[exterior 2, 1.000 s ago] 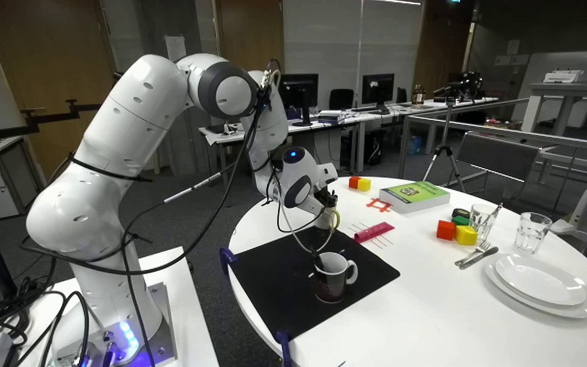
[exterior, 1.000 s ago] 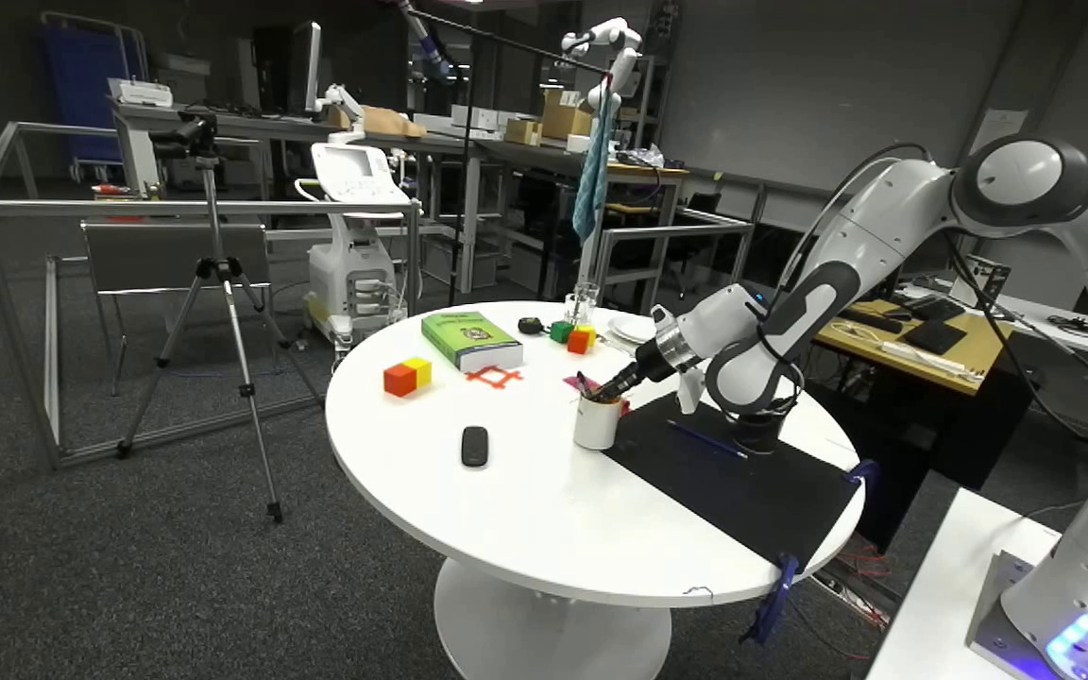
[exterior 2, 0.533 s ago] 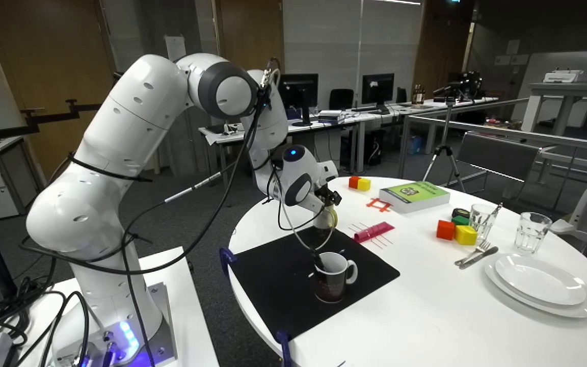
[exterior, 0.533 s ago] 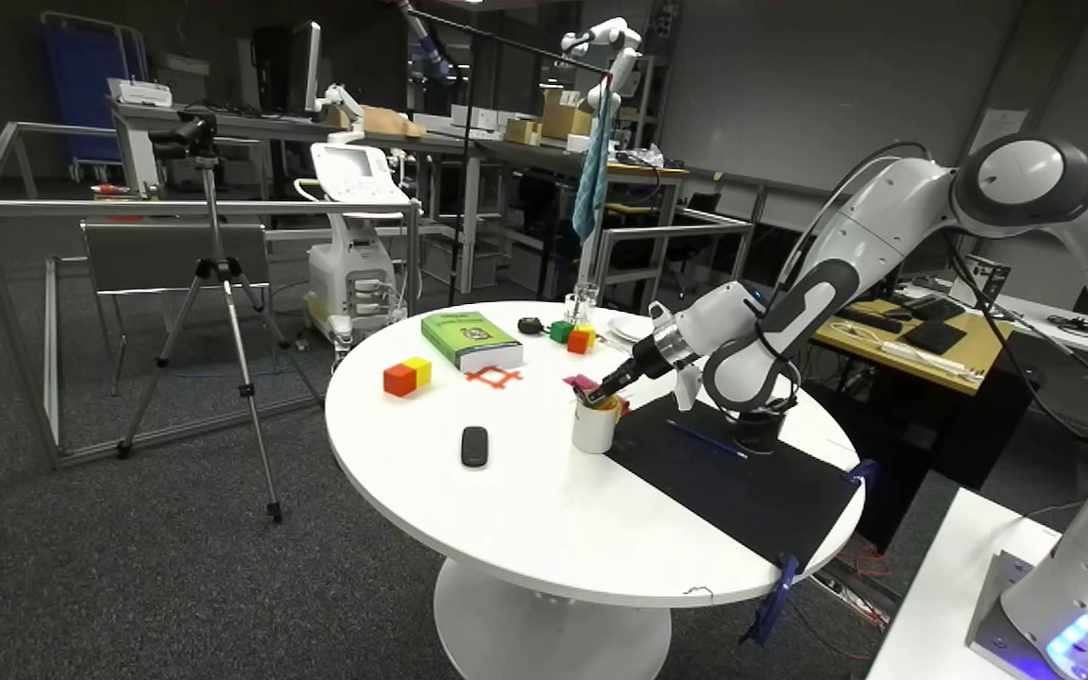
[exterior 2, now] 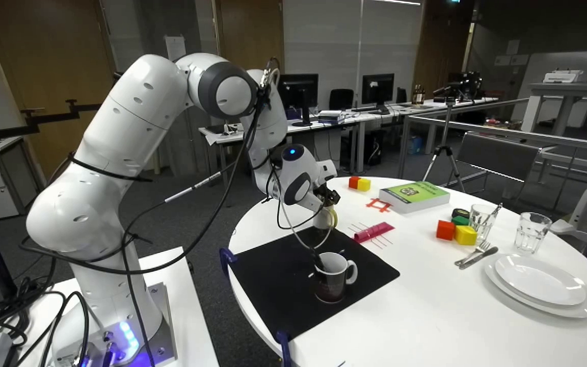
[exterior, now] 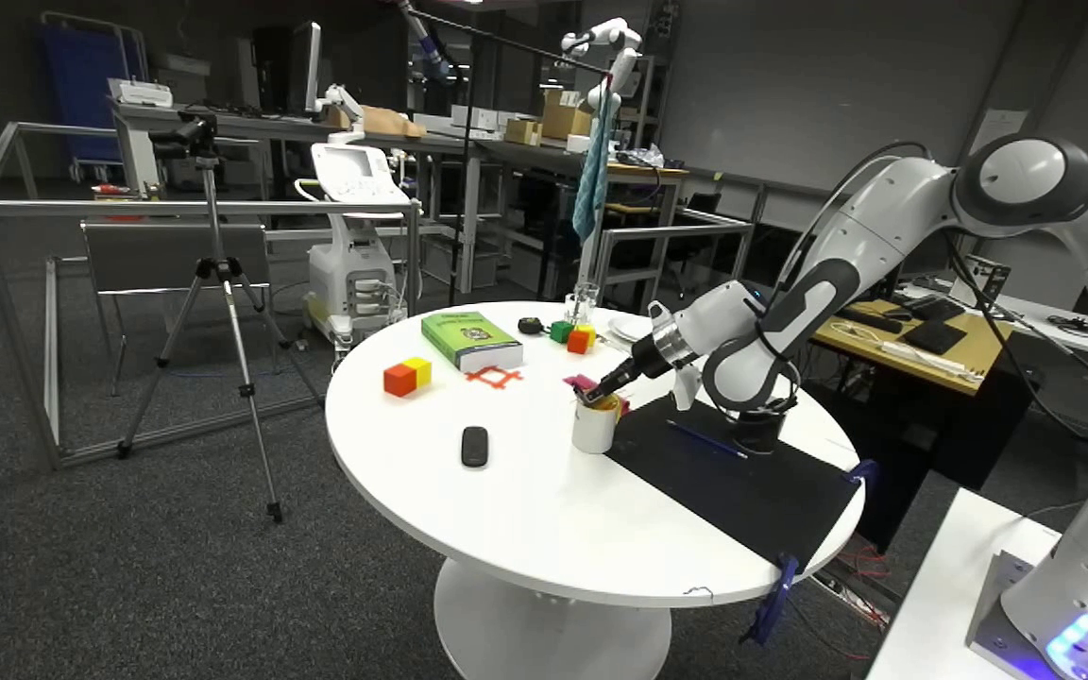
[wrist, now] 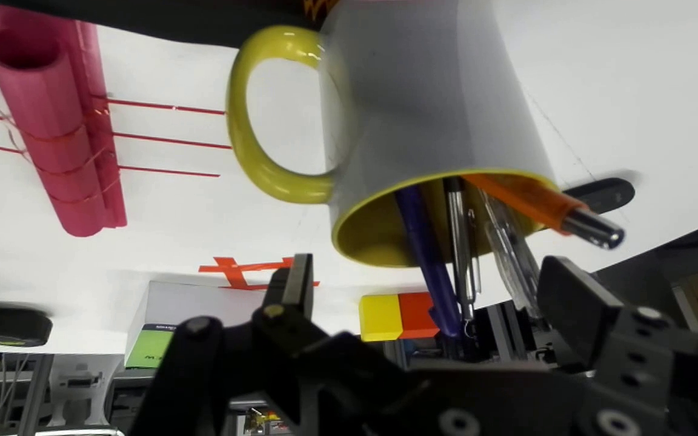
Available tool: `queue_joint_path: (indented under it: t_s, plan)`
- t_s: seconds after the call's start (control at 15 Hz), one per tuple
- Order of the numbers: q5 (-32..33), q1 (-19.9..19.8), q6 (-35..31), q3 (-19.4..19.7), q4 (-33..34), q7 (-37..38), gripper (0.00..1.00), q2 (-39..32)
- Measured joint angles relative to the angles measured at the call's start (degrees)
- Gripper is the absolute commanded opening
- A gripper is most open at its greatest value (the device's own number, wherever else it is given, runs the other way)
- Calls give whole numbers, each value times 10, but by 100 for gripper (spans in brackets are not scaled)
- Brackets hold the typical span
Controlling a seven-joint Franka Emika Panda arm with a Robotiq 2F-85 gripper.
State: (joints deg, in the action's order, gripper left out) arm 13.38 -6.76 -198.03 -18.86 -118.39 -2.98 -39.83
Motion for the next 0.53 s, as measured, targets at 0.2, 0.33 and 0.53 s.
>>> queue_joint_path:
  t_s: [0.2,0.33,0.53]
  plan:
    - [-1,0,0,-14,0,15,100,5]
    - [-1,-1,0,-23,0,27,100,12]
    - [-2,-1,0,-32,0,39,100,25]
